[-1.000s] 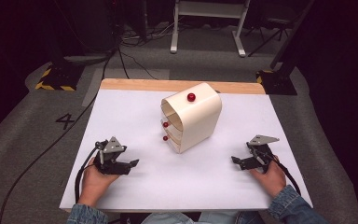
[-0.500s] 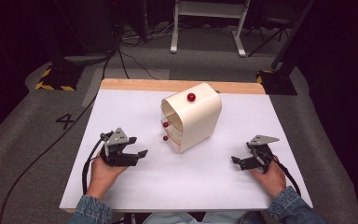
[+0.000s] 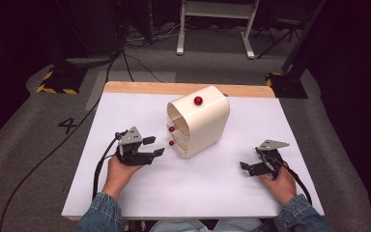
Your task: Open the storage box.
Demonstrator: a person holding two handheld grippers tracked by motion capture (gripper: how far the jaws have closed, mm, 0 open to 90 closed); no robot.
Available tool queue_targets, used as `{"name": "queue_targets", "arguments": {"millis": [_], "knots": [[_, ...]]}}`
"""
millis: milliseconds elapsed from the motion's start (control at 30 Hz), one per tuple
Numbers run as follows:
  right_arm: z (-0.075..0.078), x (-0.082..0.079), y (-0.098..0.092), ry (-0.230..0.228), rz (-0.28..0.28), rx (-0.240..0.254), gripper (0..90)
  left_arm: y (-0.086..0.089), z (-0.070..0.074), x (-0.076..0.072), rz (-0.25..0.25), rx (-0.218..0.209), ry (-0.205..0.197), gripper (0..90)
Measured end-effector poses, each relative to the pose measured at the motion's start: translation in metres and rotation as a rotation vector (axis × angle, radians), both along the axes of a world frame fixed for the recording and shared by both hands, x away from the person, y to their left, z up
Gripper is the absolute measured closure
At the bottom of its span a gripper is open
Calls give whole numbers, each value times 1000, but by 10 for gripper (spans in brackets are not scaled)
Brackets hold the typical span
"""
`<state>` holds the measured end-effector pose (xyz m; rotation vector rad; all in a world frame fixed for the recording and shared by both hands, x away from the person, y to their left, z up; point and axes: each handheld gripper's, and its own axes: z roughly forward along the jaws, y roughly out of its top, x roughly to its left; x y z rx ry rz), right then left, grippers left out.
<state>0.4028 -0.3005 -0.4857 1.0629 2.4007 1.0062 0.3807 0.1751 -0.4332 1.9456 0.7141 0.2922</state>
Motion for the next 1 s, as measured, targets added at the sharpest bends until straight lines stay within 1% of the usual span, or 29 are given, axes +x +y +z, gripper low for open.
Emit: {"name": "queue_targets", "arguments": {"millis": [67,133,167,233,333,367,433,500,567,667,700,833,967,1000], "knots": [[0,0,0,0,0,0,34,-3,-3,2,-7,-10,-17,419],[0,0,0,0,0,0,34,-5,-8,5,-21,-41,-27,427],[0,0,0,0,0,0,34,-6,-11,7,-26,-49,-36,429],[0,0,0,0,0,0,34,-9,-16,9,-40,-49,-43,445],[0,0,0,0,0,0,34,-14,-23,14,-56,-70,-26,491],[0,0,0,0,0,0,34,-15,-24,15,-57,-70,-29,504],[0,0,0,0,0,0,34,-18,-27,18,-47,-77,-21,521],[0,0,0,1,0,0,34,-20,-31,20,-28,-82,1,554],[0,0,0,0,0,0,34,-20,-33,22,-19,-92,21,574],[0,0,0,0,0,0,34,-20,-35,25,-20,-109,27,596],[0,0,0,0,0,0,34,-20,-36,25,-21,-108,21,605],[0,0,0,0,0,0,34,-24,-41,28,-24,-90,28,616],[0,0,0,0,0,0,34,-26,-44,30,-26,-76,26,617],[0,0,0,0,0,0,34,-26,-44,30,-21,-71,30,616]]}}
